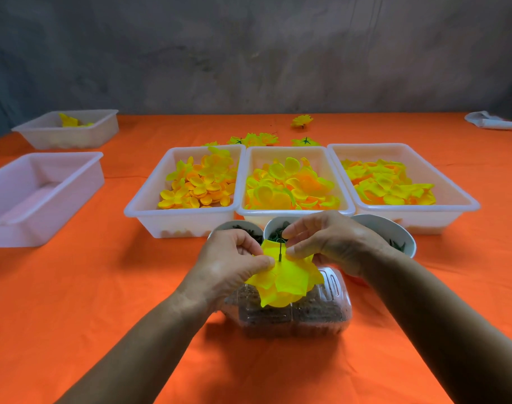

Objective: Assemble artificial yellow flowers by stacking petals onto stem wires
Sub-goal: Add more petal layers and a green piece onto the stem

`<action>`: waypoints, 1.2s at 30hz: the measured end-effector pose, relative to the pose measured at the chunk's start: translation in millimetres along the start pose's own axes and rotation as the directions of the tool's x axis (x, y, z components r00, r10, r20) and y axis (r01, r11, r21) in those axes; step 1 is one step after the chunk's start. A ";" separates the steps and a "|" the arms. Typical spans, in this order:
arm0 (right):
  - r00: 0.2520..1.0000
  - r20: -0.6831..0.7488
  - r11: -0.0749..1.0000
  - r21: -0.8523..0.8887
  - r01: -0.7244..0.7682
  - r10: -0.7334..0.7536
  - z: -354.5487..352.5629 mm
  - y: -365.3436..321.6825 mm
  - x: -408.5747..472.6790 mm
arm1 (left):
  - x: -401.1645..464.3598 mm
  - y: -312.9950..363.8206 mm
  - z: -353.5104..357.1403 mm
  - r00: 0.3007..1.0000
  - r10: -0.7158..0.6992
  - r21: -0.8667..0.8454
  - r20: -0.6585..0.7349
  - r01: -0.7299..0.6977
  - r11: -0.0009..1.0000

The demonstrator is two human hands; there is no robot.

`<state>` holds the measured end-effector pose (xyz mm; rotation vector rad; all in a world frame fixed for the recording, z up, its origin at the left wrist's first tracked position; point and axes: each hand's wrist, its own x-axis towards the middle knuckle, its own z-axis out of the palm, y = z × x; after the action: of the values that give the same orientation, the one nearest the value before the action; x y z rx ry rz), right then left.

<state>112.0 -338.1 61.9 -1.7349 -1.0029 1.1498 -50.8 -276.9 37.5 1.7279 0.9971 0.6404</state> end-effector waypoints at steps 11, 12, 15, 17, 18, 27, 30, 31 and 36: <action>0.998 -0.040 0.998 -0.037 0.043 -0.044 4.0 10.8 -2.2 | -5.5 -1.9 -0.3 0.988 0.150 0.183 -0.042 -0.140 0.973; 0.994 -0.068 0.995 -0.048 0.082 -0.085 4.7 11.8 -3.7 | -7.6 -0.7 0.0 0.978 0.202 0.210 -0.056 -0.186 0.960; 0.949 -0.173 0.960 -0.141 0.241 -0.263 8.0 15.2 -9.0 | -13.1 1.7 3.3 0.942 0.324 0.250 -0.088 -0.294 0.923; 0.907 -0.182 0.909 -0.255 0.330 -0.380 11.0 16.9 -12.3 | -15.0 1.1 7.8 0.939 0.328 0.226 -0.101 -0.299 0.927; 0.890 -0.168 0.881 -0.302 0.363 -0.424 12.5 17.9 -13.3 | -15.6 0.3 9.7 0.943 0.316 0.213 -0.106 -0.288 0.933; 0.855 -0.072 0.835 -0.274 0.478 -0.513 4.8 34.8 -9.9 | -19.8 -9.6 17.8 0.927 0.318 0.111 -0.201 -0.301 0.947; 0.838 -0.059 0.818 -0.263 0.511 -0.543 5.7 38.7 -6.3 | -18.3 -15.2 20.1 0.908 0.358 0.142 -0.216 -0.334 0.932; 0.830 -0.055 0.811 -0.258 0.525 -0.555 5.7 40.2 -5.3 | -17.6 -17.2 20.8 0.905 0.367 0.144 -0.216 -0.342 0.929; 0.786 -0.041 0.771 -0.234 0.592 -0.617 7.0 48.2 -3.1 | -16.4 -22.6 22.0 0.880 0.426 0.121 -0.209 -0.409 0.904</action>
<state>113.1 -356.9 16.9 -1.4317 -1.5108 0.5287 -49.3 -298.1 9.0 1.9880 0.8097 1.1169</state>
